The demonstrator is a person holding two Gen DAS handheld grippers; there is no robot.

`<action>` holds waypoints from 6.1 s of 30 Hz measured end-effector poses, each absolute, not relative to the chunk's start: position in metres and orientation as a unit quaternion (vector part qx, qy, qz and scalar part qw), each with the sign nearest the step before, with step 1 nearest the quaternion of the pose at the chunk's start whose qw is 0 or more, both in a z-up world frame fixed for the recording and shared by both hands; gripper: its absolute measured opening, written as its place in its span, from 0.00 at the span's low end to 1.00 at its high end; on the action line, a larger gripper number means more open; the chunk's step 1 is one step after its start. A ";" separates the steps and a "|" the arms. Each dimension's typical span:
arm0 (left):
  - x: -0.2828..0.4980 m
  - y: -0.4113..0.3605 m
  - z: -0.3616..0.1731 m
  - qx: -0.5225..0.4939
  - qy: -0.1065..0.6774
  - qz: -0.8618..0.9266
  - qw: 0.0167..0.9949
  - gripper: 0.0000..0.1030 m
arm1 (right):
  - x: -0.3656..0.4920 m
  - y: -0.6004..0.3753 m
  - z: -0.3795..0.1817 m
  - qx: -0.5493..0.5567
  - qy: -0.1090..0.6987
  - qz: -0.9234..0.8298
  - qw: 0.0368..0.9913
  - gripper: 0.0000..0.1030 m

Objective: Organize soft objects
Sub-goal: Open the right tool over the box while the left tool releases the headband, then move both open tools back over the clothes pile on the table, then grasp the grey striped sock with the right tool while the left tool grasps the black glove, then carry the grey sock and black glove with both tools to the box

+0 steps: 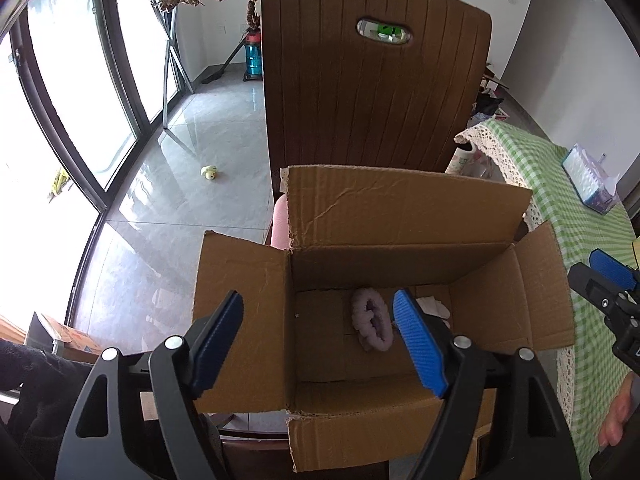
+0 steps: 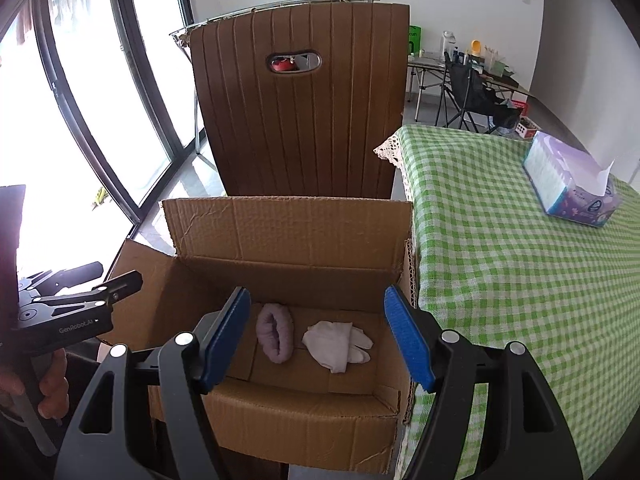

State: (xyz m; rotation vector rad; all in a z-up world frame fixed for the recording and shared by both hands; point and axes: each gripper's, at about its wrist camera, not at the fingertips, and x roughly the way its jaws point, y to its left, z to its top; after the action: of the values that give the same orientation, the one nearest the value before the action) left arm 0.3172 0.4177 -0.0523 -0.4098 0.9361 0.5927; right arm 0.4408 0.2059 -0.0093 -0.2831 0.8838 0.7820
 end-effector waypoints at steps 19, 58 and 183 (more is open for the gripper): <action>0.199 0.310 0.050 -0.105 0.232 0.302 0.919 0.93 | 0.306 0.107 0.073 -0.097 0.201 0.363 0.905 0.83; 0.221 0.053 0.085 -0.042 0.166 0.021 0.985 0.93 | 0.182 -0.193 0.105 -0.056 0.147 0.009 0.987 0.88; 0.254 0.265 0.048 -0.130 0.260 0.132 0.948 0.10 | 0.350 -0.018 0.052 -0.025 0.310 0.307 0.900 0.11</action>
State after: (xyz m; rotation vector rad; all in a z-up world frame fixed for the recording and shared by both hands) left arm 0.2544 0.2654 0.0476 -0.2640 0.5288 0.2681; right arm 0.3497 -0.0183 0.0516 -0.0519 0.6408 0.6350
